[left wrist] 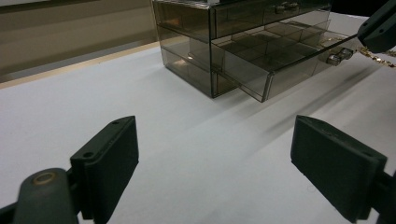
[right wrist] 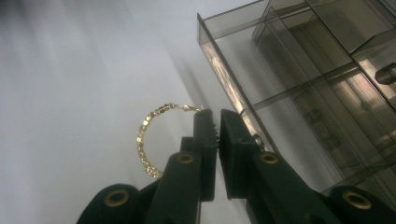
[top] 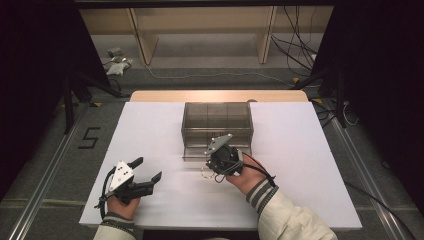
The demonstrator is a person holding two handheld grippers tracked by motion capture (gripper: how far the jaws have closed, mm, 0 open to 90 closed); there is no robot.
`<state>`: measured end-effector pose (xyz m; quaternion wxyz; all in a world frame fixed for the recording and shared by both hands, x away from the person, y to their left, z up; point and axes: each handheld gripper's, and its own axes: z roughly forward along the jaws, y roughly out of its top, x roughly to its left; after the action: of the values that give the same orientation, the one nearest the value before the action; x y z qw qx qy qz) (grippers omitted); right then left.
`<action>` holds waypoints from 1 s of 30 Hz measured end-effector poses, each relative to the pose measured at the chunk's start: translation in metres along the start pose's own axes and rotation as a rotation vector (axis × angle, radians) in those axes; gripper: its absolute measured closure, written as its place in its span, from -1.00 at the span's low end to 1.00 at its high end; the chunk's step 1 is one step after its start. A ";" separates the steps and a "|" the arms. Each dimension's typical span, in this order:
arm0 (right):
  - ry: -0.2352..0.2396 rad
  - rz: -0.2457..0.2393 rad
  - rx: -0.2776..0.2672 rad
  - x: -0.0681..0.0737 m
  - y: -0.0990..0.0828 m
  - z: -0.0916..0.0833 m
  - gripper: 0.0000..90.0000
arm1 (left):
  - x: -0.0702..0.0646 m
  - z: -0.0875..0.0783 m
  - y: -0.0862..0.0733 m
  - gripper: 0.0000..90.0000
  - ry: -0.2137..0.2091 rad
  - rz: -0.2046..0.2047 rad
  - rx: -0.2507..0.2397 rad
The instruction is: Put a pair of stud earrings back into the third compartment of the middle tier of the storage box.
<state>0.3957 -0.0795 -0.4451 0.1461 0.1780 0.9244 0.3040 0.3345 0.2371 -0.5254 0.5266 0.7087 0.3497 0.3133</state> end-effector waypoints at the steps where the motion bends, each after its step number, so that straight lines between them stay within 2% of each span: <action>1: -0.001 0.001 0.001 0.000 0.000 0.000 0.90 | 0.000 0.000 0.000 -0.66 0.000 -0.002 -0.001; 9: -0.034 -0.011 0.006 -0.004 0.001 -0.007 0.90 | 0.000 0.001 0.000 -0.66 -0.001 -0.001 0.001; 20: -0.071 0.018 -0.015 -0.017 0.002 -0.023 0.90 | -0.001 0.001 0.000 -0.66 -0.001 0.000 0.002; 24: -0.094 0.028 -0.010 -0.023 0.000 -0.026 0.90 | 0.000 0.000 0.000 -0.66 0.000 -0.001 0.002; 27: -0.130 0.027 -0.007 -0.026 -0.002 -0.029 0.90 | 0.000 0.001 0.000 -0.66 0.001 0.000 0.002; 30: -0.141 0.043 -0.009 -0.030 -0.004 -0.032 0.90 | 0.000 0.000 0.000 -0.66 0.001 0.000 0.003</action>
<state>0.4091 -0.1111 -0.4182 0.2052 0.2179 0.9065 0.2979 0.3348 0.2366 -0.5256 0.5254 0.7092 0.3505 0.3133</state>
